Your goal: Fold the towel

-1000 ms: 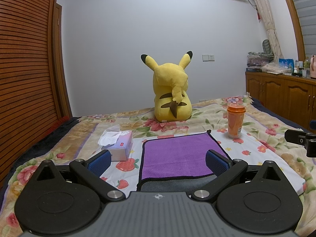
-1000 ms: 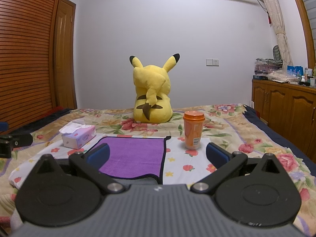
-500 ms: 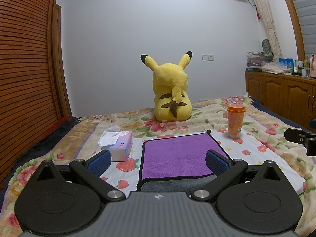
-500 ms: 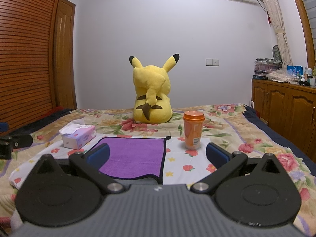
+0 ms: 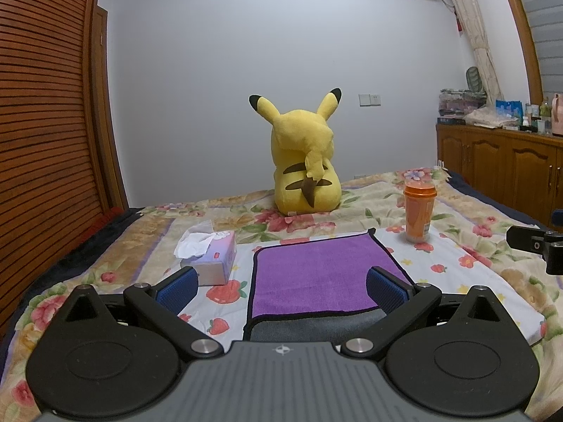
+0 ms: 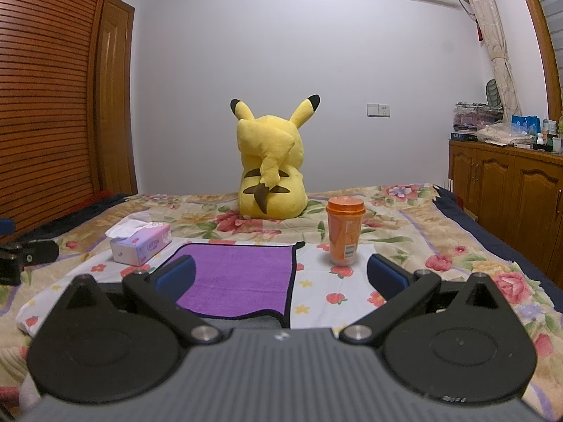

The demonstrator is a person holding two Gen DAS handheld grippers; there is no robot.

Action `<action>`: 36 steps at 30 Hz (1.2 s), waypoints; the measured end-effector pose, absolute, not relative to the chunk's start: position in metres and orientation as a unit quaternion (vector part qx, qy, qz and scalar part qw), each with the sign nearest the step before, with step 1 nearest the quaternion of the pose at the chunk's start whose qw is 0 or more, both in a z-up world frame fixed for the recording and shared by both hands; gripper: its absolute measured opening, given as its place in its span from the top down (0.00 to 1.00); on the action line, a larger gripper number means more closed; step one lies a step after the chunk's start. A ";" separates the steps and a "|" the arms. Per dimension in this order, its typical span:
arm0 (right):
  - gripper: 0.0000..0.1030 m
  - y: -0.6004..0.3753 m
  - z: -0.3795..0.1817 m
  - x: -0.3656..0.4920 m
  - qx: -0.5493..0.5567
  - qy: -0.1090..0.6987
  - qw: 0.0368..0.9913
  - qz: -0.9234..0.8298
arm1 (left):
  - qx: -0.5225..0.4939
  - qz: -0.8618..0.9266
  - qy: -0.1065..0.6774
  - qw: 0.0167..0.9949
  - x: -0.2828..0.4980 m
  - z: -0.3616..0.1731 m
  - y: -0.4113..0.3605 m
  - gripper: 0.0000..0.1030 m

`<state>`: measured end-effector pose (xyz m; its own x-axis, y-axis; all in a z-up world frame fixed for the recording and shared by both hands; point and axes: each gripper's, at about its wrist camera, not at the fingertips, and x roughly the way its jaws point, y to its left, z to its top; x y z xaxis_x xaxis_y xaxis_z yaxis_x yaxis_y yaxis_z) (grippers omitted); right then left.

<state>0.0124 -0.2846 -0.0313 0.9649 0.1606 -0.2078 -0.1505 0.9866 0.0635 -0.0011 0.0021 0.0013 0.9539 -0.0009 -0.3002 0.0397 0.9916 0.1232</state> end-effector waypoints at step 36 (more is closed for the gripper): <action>0.00 -0.268 -0.047 0.055 -0.009 0.170 0.981 0.089 | 0.093 -0.023 0.254 0.962 0.065 -0.025 0.003 0.00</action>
